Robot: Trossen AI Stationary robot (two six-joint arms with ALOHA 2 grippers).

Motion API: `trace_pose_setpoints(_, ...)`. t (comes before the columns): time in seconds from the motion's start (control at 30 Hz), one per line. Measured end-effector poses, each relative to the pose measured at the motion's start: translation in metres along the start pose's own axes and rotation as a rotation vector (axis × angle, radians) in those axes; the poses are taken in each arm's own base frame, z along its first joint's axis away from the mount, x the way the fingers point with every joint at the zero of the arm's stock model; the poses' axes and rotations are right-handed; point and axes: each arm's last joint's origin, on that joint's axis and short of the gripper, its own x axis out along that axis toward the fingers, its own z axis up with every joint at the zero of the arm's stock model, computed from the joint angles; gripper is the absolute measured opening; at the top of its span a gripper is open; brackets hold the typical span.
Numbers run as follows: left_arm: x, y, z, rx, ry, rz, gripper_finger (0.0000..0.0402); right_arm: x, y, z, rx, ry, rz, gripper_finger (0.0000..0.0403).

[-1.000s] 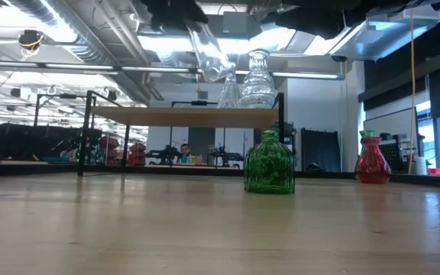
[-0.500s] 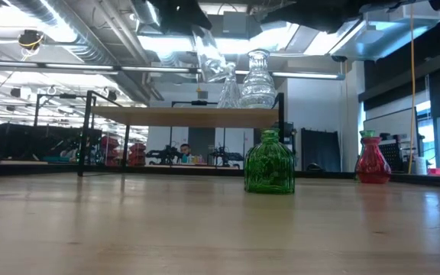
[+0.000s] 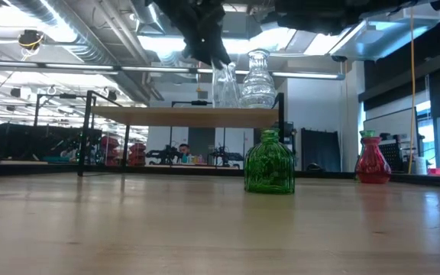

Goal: Sort vases onto shelf
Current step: Put the transparent vase aligned with the other transparent vase on the shelf

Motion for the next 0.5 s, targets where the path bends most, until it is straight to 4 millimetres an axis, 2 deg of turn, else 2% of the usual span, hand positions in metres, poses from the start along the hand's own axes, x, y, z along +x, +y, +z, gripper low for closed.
trace_pose_setpoints(0.5,0.014,0.014,0.002,-0.012,-0.024,0.014,0.0191,0.001,-0.002,0.0,-0.026,0.002,-0.014,0.0316)
